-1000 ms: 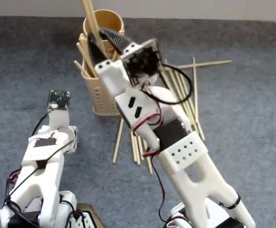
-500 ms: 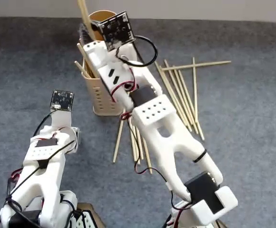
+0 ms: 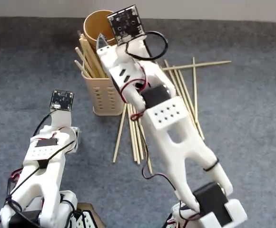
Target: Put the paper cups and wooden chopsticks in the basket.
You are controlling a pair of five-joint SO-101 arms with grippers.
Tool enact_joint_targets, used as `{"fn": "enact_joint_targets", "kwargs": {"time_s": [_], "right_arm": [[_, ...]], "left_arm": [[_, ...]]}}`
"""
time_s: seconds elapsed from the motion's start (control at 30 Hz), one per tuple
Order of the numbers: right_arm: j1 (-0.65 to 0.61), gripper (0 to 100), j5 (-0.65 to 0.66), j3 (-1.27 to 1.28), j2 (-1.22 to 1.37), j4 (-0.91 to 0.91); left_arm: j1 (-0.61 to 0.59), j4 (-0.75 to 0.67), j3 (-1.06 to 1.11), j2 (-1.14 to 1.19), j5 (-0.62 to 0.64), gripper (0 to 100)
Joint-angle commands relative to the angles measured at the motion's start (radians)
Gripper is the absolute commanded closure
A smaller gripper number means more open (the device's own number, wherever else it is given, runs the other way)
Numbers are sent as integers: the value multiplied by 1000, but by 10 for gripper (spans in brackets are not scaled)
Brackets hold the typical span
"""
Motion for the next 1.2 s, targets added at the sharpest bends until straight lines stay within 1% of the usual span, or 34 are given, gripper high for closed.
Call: {"fn": "enact_joint_targets", "kwargs": {"time_s": [0.0,0.1,0.23,0.3,0.37,0.47,0.63,0.9,1.17], "right_arm": [[38,732,5,-39,-173,128],[44,732,5,-38,-289,308],[38,732,6,-2,-354,670],[38,732,41,90,-326,736],[42,732,91,209,-280,745],[39,732,110,354,-200,743],[51,732,103,481,-102,611],[54,732,61,564,19,467],[18,732,61,561,168,449]], "left_arm": [[16,-14,-4,-15,-11,822],[16,-14,-4,-15,-11,822],[16,-14,-4,-15,-11,822],[16,-14,-4,-15,-11,822],[16,-14,-4,-15,-11,822],[16,-14,-4,-15,-11,822],[16,-14,-4,-15,-11,822],[16,-14,-4,-15,-11,822],[16,-14,-4,-15,-11,822]]}}
